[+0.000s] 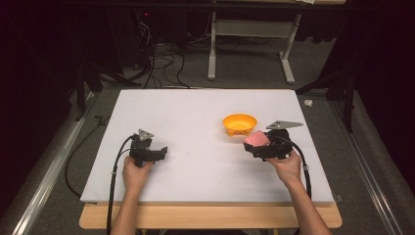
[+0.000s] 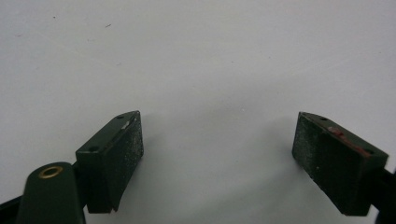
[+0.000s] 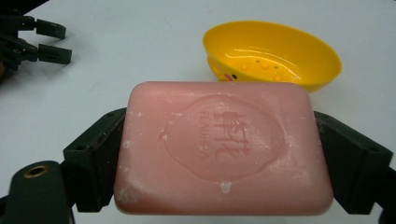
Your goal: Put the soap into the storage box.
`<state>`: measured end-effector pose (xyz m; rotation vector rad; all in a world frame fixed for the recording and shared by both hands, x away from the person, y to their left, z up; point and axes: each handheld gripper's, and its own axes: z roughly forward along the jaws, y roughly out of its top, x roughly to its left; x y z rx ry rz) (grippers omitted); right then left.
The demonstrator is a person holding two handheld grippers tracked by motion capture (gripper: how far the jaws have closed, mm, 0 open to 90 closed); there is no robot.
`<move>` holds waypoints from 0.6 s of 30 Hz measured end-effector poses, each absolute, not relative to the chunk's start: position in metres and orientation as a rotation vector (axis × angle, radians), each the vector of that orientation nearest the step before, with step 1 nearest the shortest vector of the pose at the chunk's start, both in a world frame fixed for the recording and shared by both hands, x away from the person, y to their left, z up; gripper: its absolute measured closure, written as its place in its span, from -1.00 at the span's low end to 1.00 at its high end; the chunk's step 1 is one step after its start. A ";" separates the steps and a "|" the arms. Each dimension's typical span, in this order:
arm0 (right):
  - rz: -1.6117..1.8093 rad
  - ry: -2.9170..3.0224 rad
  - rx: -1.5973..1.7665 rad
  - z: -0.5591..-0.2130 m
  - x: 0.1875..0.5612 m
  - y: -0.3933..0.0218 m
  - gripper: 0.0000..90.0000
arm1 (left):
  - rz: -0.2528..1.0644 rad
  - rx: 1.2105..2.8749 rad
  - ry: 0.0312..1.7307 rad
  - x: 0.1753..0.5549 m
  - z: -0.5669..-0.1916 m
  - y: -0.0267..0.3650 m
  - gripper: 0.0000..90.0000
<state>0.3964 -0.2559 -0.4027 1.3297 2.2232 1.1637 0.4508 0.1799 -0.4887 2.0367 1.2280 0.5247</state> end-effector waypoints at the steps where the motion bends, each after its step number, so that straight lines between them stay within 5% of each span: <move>1: 1.165 2.221 1.330 -0.402 0.397 -0.256 -0.70 | 0.525 2.037 1.228 0.451 -0.489 0.180 -0.62; 18: 1.190 2.217 1.348 -0.385 0.414 -0.252 -0.70 | 0.524 2.036 1.228 0.451 -0.489 0.180 -0.62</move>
